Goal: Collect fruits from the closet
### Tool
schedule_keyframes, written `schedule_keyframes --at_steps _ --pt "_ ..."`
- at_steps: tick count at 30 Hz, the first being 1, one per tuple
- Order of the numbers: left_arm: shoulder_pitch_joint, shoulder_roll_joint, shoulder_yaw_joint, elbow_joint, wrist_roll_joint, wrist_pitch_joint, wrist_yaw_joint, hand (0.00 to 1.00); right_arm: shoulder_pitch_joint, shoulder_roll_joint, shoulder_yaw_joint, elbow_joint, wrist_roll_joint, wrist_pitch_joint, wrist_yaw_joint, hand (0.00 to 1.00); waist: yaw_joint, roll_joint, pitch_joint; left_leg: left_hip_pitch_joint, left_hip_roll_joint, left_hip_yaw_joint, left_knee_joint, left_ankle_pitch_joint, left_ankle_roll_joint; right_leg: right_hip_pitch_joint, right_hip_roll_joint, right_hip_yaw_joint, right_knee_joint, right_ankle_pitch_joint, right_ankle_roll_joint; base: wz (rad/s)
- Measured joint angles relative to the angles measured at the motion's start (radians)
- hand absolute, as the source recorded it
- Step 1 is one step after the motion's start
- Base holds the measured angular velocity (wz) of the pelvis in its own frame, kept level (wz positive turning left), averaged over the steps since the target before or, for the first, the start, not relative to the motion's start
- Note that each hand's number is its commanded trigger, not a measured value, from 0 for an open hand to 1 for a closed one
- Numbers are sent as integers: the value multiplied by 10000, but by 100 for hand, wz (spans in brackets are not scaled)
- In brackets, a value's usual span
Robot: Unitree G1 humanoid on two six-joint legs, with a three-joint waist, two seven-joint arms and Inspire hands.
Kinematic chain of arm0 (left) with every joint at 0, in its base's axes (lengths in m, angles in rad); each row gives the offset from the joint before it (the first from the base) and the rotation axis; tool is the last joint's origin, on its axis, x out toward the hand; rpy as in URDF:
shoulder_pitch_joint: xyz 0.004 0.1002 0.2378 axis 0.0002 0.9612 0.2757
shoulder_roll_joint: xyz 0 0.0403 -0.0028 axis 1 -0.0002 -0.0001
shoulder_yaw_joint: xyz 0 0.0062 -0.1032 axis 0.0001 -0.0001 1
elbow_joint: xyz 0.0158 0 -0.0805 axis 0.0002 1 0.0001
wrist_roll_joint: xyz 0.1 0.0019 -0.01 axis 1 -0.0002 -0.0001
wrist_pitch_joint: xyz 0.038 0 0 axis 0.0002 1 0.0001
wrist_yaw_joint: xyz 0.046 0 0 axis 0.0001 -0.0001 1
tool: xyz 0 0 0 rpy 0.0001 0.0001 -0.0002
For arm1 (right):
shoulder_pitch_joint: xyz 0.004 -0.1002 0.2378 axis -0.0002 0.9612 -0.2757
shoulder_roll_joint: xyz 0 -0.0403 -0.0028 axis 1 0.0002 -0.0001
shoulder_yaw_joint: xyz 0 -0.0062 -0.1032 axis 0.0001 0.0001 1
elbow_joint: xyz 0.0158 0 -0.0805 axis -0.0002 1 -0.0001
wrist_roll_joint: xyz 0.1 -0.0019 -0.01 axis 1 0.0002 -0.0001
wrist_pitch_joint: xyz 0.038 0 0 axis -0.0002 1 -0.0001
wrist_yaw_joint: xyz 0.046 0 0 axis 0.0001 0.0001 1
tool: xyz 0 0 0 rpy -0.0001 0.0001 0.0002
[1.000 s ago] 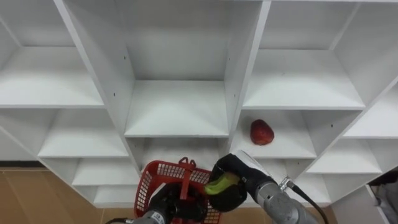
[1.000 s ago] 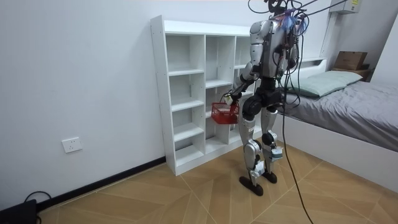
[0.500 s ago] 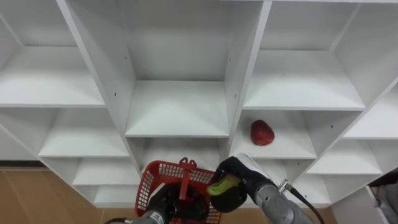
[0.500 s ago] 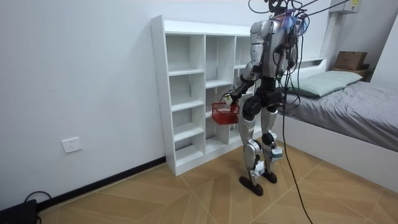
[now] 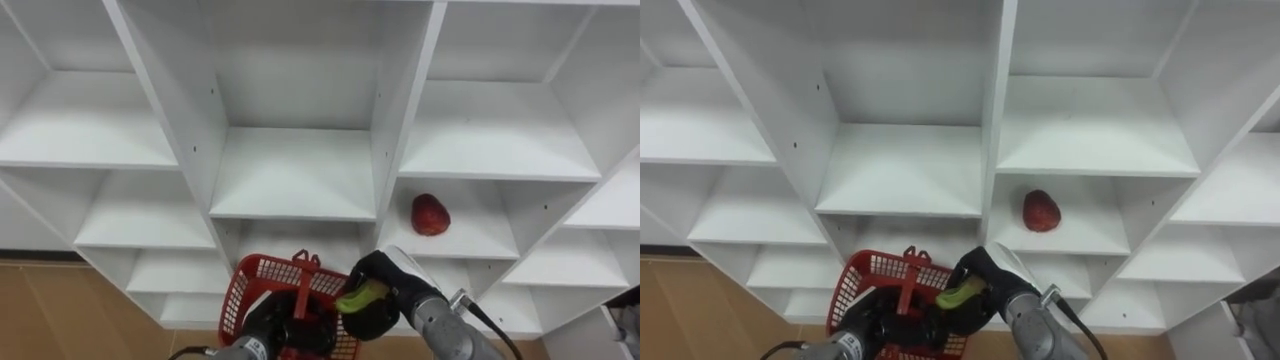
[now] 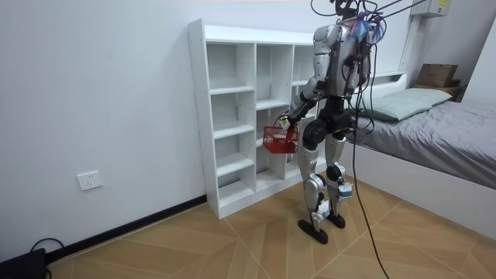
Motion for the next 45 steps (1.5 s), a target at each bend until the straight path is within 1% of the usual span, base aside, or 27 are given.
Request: schedule_keyframes --at_steps 4,8,11,14,16,22,24,27,29,38,41,45 --pt "0 -19 -1 2 0 -9 -91 100 -123 5 -2 188 -229 -17 -1 100 22 -1 0 8 -1 -4 13 0 0 19 -4 -10 2 0 0 0" --pt "0 -24 -4 2 -3 -105 -285 100 -282 -3 -8 306 -334 -44 -3 100 26 -22 14 17 -4 -12 22 0 0 31 -8 -11 0 0 0 0" --pt "0 -10 -91 2 -2 -197 -386 100 -439 2 -1 627 -320 -255 -101 100 18 -47 53 10 -4 -27 21 0 0 34 -9 -28 -7 0 0 0" --pt "0 8 -199 3 -6 -214 -411 100 -562 25 -3 764 -271 -266 -305 100 16 -83 130 -1 -6 -42 20 0 1 32 -13 -41 -9 -1 1 0" --pt "0 -4 -256 3 -8 -214 -444 100 -624 60 -6 772 -204 -270 -425 100 16 -100 143 -12 -5 -50 19 0 0 29 -10 -42 -17 -1 1 0" --pt "0 -26 -485 7 0 -213 -483 100 -748 291 42 777 -140 -292 -758 100 17 -108 137 -25 -14 -89 -6 0 0 71 -8 -67 -141 0 1 2" --pt "2 -19 -485 15 7 -209 -483 100 -753 281 87 809 -136 -292 -759 100 5 -118 136 12 -13 -115 -4 0 0 126 -14 -75 -165 -1 1 6" --pt "3 -25 -494 15 1 -208 -493 100 -836 279 136 1078 -49 -291 -762 100 19 -178 95 20 -20 -246 7 1 -2 165 -29 -232 -180 -1 1 10" --pt "3 -29 -504 17 0 -207 -532 100 -835 277 151 1096 -16 -291 -761 100 29 -204 85 21 -21 -270 31 2 -3 170 -32 -261 -180 -1 1 6" --pt "4 -11 -583 17 8 -206 -593 100 -861 282 151 1187 26 -292 -765 100 22 -202 83 15 -24 -356 73 2 -5 279 -33 -367 -181 0 1 2" --pt "11 20 -691 55 80 -195 -596 100 -876 281 148 1441 28 -296 -768 100 8 -223 67 21 -31 -422 93 3 -6 322 -47 -485 -186 -1 1 8" --pt "56 21 -786 55 205 -184 -646 100 -875 287 148 1551 29 -295 -742 100 14 -224 66 12 -34 -441 91 4 -7 324 -64 -562 -187 -1 1 0"
